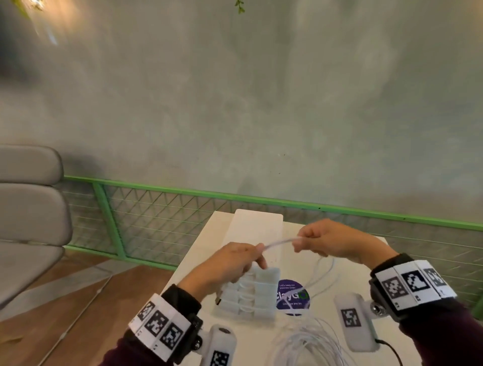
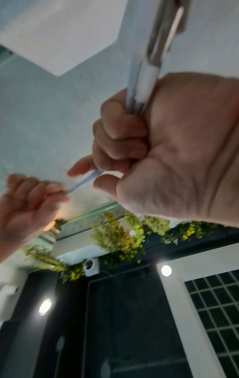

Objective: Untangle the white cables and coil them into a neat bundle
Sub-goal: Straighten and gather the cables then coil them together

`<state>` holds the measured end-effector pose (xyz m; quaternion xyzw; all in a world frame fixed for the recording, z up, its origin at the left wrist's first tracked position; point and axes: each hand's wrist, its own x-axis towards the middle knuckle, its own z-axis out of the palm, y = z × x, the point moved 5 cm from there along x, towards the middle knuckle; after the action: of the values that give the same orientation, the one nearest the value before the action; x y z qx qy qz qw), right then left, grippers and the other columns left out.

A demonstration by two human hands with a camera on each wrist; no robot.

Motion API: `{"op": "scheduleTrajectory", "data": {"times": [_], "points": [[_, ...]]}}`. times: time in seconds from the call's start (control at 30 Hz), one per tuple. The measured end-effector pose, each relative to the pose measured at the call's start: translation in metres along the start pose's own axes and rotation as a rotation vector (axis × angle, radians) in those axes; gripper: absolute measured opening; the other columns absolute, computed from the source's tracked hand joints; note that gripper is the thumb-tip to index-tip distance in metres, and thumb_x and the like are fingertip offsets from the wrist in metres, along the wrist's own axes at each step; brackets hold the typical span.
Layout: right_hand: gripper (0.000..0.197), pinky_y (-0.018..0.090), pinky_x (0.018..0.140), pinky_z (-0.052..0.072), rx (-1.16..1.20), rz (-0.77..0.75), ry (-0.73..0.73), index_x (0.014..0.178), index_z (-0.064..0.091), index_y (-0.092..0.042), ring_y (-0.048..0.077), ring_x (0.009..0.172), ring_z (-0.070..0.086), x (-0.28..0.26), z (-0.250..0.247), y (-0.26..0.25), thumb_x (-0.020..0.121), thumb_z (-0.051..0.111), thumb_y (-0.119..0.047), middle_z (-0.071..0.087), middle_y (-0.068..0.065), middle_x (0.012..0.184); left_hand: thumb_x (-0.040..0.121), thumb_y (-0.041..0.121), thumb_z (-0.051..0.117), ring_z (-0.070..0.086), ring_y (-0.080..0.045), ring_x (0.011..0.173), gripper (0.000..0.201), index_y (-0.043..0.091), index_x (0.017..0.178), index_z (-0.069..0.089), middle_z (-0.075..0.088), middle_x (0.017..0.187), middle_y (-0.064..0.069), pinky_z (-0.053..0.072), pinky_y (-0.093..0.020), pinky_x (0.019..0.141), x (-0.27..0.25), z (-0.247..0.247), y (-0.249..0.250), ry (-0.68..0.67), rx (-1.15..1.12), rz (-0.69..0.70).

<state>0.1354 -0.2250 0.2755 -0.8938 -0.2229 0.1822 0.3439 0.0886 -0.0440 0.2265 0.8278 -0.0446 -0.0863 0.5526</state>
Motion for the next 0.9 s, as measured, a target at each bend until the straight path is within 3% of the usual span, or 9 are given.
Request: {"op": "scheduleTrajectory", "data": {"times": [0.17,0.27,0.37,0.5,0.57,0.67,0.77,0.83,0.9], "points": [[0.018,0.025,0.053,0.029,0.278,0.016,0.281,0.076,0.069,-0.021,0.013,0.054,0.033,0.014,-0.009,0.037,0.090,0.057,-0.024,0.042,-0.007,0.054,0.100,0.031,0.036,0.021,-0.005,0.036,0.037,0.011,0.074,0.053,0.029,0.042,0.011,0.021,-0.015,0.038,0.005,-0.032,-0.030,0.258,-0.428,-0.075],[0.023,0.026,0.051,0.030,0.369,-0.004,0.483,0.077,0.067,-0.026,0.012,0.048,0.034,0.027,0.024,0.031,0.093,0.051,-0.022,0.044,-0.006,0.053,0.101,0.035,0.030,0.023,-0.004,0.039,0.040,0.010,0.089,0.059,0.027,0.046,0.009,0.022,-0.016,0.041,0.011,-0.009,-0.034,0.276,-0.532,-0.069],[0.027,0.025,0.056,0.036,0.238,-0.041,0.544,0.085,0.068,-0.014,0.012,0.051,0.043,0.033,0.063,0.017,0.095,0.046,-0.028,0.051,-0.004,0.056,0.102,0.034,0.025,0.022,-0.005,0.041,0.041,0.012,0.100,0.059,0.027,0.051,0.008,0.021,-0.017,0.042,0.017,0.017,-0.030,0.265,-0.637,-0.093],[0.029,0.013,0.056,0.034,0.016,-0.124,0.491,0.104,0.063,-0.009,0.016,0.068,0.048,0.038,0.091,0.000,0.098,0.038,-0.024,0.056,0.002,0.074,0.102,0.035,0.025,0.025,-0.006,0.041,0.044,0.007,0.094,0.057,0.028,0.053,0.004,0.024,-0.017,0.042,0.027,0.028,-0.026,0.276,-0.667,-0.126],[0.030,0.012,0.056,0.035,-0.082,-0.149,0.426,0.117,0.058,-0.013,0.017,0.075,0.047,0.040,0.099,-0.008,0.099,0.034,-0.018,0.052,0.002,0.084,0.102,0.036,0.028,0.039,-0.004,0.038,0.043,0.004,0.092,0.055,0.042,0.050,0.004,0.033,-0.016,0.041,0.029,0.030,-0.028,0.272,-0.623,-0.135],[0.036,0.012,0.063,0.036,-0.124,-0.144,0.304,0.130,0.047,-0.012,0.016,0.084,0.044,0.040,0.110,-0.014,0.100,0.029,-0.017,0.042,0.002,0.096,0.100,0.034,0.036,0.063,-0.008,0.064,0.041,0.003,0.100,0.063,0.068,0.078,-0.005,0.049,-0.017,0.054,0.029,0.031,-0.035,0.304,-0.636,-0.165],[0.048,0.014,0.079,0.038,-0.029,-0.120,0.220,0.147,0.016,-0.020,0.014,0.096,0.048,0.036,0.124,-0.013,0.101,0.025,-0.026,0.046,0.007,0.122,0.099,0.032,0.040,0.064,-0.016,0.083,0.034,0.007,0.095,0.064,0.069,0.091,-0.008,0.050,-0.024,0.068,0.026,0.028,-0.042,0.371,-0.722,-0.224],[0.058,0.017,0.085,0.035,0.080,-0.070,0.191,0.149,-0.003,-0.023,0.015,0.108,0.050,0.034,0.129,-0.009,0.100,0.028,-0.031,0.046,0.006,0.134,0.099,0.028,0.041,0.061,-0.015,0.070,0.031,0.010,0.087,0.063,0.065,0.077,-0.005,0.050,-0.024,0.062,0.025,0.025,-0.042,0.399,-0.774,-0.254],[0.057,0.018,0.079,0.036,0.086,-0.039,0.152,0.148,0.003,-0.022,0.011,0.097,0.053,0.030,0.128,-0.005,0.099,0.028,-0.038,0.057,0.001,0.120,0.099,0.025,0.044,0.044,-0.008,0.047,0.029,0.008,0.081,0.059,0.047,0.056,0.001,0.040,-0.017,0.044,0.024,0.017,-0.041,0.445,-0.826,-0.254]]}}
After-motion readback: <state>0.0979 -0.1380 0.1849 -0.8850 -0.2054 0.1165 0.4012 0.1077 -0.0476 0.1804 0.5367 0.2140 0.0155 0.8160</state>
